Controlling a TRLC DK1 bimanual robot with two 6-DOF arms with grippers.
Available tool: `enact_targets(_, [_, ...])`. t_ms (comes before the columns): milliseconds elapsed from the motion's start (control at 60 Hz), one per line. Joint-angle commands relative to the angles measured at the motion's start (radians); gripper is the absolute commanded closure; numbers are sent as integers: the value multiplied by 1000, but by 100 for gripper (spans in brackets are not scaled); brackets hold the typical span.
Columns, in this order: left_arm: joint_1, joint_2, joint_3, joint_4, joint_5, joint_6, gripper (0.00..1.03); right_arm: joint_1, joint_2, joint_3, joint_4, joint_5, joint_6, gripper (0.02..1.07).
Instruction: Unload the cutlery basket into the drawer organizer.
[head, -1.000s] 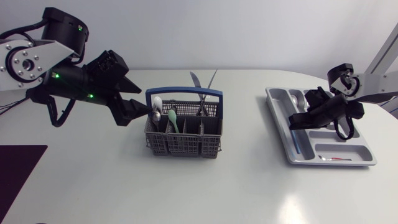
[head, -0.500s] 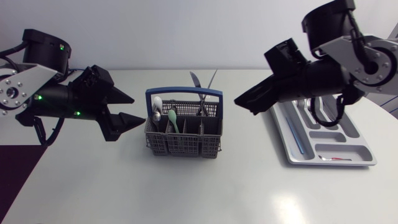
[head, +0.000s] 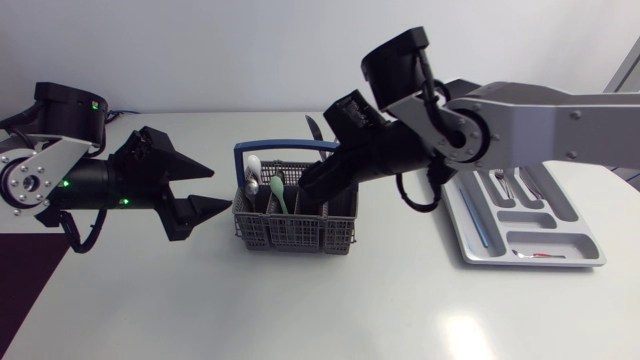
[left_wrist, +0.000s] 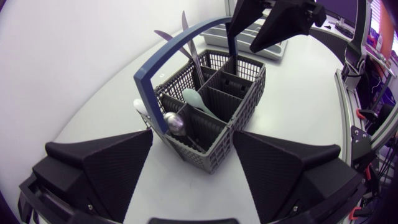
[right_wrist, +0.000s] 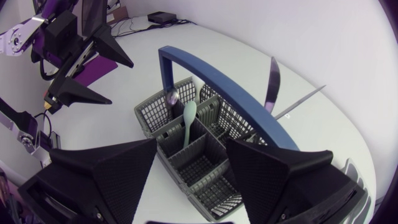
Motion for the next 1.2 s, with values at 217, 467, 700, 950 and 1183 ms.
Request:
enact_targets(217, [23, 43, -61, 76, 26, 5, 14, 83, 142, 27, 145, 82, 59, 26])
enact_targets(467, [28, 98, -98, 153, 41, -4, 14, 122, 270, 104, 199, 151, 112, 26])
enact_targets(700, [40, 139, -112, 205, 63, -12, 14, 123, 316, 135, 236, 234, 136, 26])
enact_targets(950, [40, 159, -127, 248, 77, -32, 14, 159, 339, 95, 317, 317, 145, 26])
enact_targets(1183, [36, 181, -124, 255, 83, -36, 14, 168, 372, 92, 319, 340, 156, 26])
